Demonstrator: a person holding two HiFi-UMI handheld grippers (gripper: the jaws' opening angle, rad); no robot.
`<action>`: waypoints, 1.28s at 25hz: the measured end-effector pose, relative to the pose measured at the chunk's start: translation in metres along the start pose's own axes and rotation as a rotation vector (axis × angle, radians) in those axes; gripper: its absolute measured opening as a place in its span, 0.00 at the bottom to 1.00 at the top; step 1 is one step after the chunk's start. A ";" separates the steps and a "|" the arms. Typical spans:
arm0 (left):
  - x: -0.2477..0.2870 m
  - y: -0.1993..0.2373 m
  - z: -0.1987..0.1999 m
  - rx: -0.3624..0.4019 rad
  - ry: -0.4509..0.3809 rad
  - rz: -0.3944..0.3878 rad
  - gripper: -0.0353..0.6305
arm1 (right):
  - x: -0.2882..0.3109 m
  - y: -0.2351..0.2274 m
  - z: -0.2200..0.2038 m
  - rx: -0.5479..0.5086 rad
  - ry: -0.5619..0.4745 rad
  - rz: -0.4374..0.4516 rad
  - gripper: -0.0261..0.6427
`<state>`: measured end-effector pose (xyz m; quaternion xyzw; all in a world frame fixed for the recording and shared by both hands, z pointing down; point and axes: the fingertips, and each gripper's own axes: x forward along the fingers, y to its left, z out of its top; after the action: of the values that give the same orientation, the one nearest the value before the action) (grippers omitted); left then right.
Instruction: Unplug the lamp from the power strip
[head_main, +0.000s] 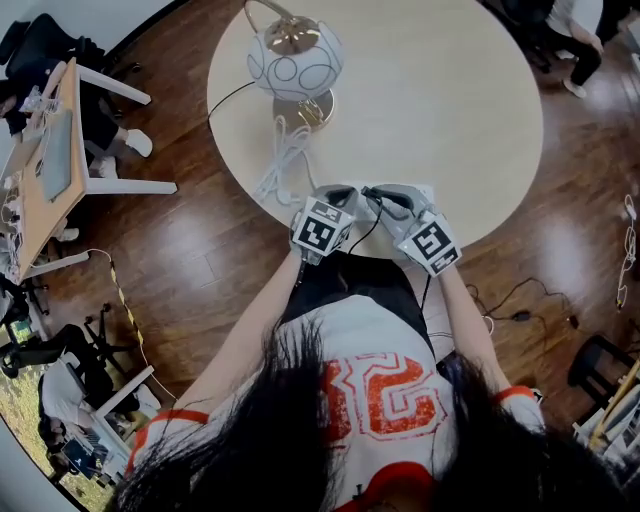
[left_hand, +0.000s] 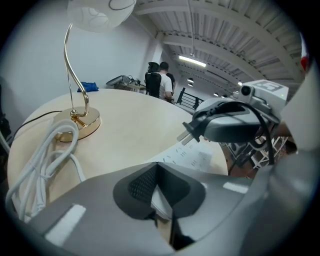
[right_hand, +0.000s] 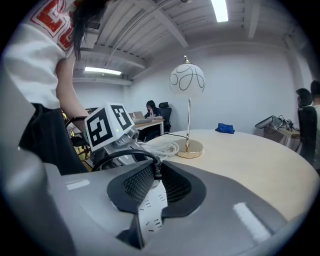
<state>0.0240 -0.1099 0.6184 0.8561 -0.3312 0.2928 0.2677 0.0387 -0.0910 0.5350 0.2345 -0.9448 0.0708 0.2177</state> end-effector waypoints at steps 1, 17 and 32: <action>0.000 -0.001 0.001 0.018 0.003 0.003 0.05 | -0.002 -0.001 -0.003 0.005 0.009 -0.010 0.11; -0.033 0.007 0.020 -0.122 -0.105 0.012 0.05 | 0.001 -0.028 -0.026 -0.064 0.186 -0.151 0.11; -0.070 0.020 0.024 -0.199 -0.187 0.037 0.05 | 0.047 -0.067 -0.058 -0.062 0.403 -0.191 0.11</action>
<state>-0.0254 -0.1093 0.5593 0.8427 -0.3977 0.1823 0.3139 0.0553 -0.1555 0.6101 0.2971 -0.8574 0.0661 0.4150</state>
